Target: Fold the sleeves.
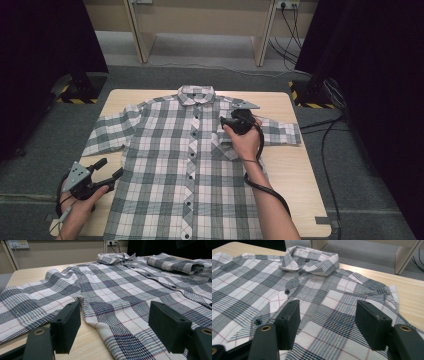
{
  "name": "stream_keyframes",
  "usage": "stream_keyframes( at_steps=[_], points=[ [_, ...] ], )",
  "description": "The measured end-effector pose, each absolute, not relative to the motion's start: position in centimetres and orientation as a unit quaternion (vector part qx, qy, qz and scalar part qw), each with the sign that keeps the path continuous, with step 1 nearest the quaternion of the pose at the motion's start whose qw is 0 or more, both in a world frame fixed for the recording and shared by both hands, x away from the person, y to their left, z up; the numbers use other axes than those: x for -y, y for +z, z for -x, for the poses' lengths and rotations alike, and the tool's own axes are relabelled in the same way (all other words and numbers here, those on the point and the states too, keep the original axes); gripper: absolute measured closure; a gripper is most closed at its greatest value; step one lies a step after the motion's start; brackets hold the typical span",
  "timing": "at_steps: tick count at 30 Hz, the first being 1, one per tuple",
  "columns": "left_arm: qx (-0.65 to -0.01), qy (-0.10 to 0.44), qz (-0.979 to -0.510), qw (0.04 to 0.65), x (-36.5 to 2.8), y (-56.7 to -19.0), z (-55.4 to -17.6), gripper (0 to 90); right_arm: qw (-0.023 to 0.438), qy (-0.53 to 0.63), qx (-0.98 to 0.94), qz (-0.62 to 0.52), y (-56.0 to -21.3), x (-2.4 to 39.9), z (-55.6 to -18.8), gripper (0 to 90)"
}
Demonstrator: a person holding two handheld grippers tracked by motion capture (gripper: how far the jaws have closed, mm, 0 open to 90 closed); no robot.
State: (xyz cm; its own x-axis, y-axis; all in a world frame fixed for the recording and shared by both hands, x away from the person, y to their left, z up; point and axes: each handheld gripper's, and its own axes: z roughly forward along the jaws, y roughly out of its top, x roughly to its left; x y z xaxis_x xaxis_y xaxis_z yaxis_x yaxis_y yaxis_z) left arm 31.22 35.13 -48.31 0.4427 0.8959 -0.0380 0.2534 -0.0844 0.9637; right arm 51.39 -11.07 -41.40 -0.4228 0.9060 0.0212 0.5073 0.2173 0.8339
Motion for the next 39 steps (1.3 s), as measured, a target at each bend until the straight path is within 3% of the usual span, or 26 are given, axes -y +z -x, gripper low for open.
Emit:
stream_keyframes(
  at_steps=[39],
  points=[
    [-0.431,0.309,-0.669,0.521,-35.1,-48.3,-31.2,25.4,0.281,0.308,-0.696,-0.585,-44.3,24.4,-51.1,33.9]
  ],
)
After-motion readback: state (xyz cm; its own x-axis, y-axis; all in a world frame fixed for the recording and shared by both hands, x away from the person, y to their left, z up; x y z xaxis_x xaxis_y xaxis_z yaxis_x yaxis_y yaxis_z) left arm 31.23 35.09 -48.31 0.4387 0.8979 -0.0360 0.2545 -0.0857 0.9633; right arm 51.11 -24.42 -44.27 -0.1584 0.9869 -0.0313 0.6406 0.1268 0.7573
